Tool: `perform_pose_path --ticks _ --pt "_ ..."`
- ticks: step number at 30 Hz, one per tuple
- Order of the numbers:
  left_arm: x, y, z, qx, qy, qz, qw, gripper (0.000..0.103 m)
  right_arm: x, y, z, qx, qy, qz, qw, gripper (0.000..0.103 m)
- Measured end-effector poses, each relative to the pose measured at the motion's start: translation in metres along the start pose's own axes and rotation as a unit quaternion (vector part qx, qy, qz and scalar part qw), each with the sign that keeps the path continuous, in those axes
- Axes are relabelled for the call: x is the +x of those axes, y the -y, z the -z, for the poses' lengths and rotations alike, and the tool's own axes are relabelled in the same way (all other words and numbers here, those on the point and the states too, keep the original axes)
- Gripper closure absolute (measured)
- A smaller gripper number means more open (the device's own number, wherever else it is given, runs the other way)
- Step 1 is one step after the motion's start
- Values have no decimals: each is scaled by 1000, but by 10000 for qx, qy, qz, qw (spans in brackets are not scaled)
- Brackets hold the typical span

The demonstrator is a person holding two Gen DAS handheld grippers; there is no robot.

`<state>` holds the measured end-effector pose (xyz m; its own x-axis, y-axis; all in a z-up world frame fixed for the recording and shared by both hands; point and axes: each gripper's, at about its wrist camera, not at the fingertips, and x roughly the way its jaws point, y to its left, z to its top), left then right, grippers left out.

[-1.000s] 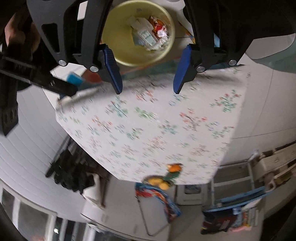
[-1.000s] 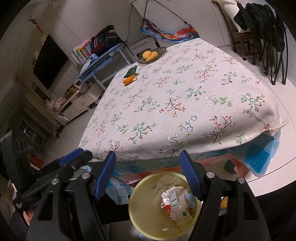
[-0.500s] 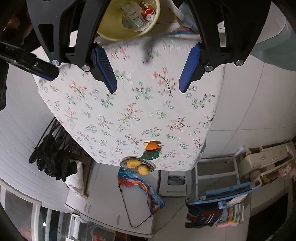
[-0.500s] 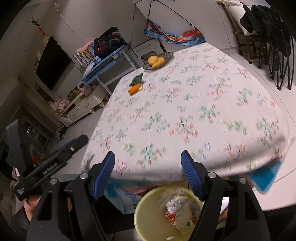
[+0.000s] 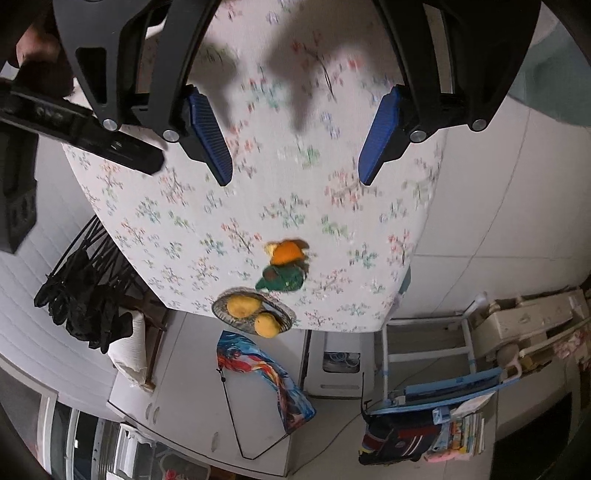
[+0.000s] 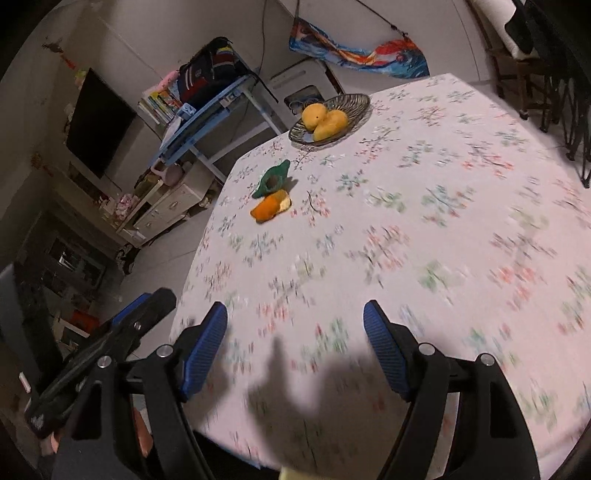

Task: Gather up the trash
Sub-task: 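Move both tools back over the table toward the green item and orange piece, then grasp the green fabric item with the right tool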

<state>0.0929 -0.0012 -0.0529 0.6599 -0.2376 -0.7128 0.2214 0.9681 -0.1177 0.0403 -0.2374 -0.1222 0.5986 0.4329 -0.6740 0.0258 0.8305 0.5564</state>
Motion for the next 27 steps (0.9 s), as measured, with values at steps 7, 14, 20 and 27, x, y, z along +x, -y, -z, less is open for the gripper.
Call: perform_pose_path --ticks 7,14,20,27 --pt "24 -14 -30 129 -30 -100 9999 32 40 -6 -40 226 -158 -204 9994 30" --pt "55 -29 -52 -98 -238 -23 9997 32 73 -13 -81 399 -173 -450 9980 30" --pt "71 -33 -62 -34 -336 -37 9994 31 96 -9 -102 538 -221 -491 9971 30" --pt "80 -45 -65 -182 -439 -46 9989 31 126 -14 -102 538 -564 -549 9954 30"
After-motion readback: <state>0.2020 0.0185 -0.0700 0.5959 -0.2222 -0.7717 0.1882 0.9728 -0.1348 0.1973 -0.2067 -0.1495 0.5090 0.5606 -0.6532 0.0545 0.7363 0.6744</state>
